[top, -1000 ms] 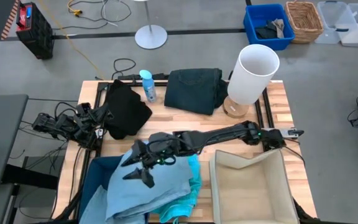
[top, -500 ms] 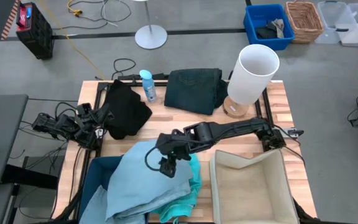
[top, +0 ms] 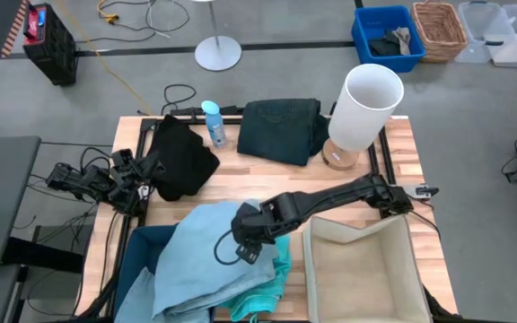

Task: Sort clothes
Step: Put the light blue jeans into the blue laundry organizer

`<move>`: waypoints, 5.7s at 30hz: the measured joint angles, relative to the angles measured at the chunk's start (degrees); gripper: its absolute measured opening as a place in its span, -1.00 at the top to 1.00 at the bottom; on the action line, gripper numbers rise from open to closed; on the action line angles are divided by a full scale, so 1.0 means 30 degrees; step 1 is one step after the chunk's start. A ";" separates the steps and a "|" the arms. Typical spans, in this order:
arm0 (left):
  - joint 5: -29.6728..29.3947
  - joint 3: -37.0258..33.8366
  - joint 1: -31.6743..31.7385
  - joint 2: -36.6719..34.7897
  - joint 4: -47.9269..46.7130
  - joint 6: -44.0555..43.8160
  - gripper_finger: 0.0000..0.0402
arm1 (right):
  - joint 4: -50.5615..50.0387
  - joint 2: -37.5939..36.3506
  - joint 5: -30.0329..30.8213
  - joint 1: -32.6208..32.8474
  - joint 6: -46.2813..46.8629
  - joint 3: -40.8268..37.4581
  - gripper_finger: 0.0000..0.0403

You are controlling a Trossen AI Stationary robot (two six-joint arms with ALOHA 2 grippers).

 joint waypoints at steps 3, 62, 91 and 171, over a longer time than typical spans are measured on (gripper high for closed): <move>-0.0002 0.0000 0.0000 0.0000 -0.0077 0.0000 0.97 | 0.1101 -0.0029 -0.0390 0.0040 0.0190 -0.0816 -0.29; -0.0009 0.0000 0.0000 -0.0006 -0.0284 -0.0291 0.97 | 1.0082 0.0758 -0.0822 0.0292 -0.8649 0.2029 1.00; -0.0009 0.0000 0.0000 -0.0007 -0.0831 -0.0903 0.97 | 0.8912 0.0685 -0.0712 0.0763 -0.9737 0.1986 -0.16; -0.0315 -0.0007 0.0000 -0.0007 -0.2674 -0.1338 0.97 | 0.9534 0.0903 0.4139 0.3553 -0.3536 -0.6570 1.00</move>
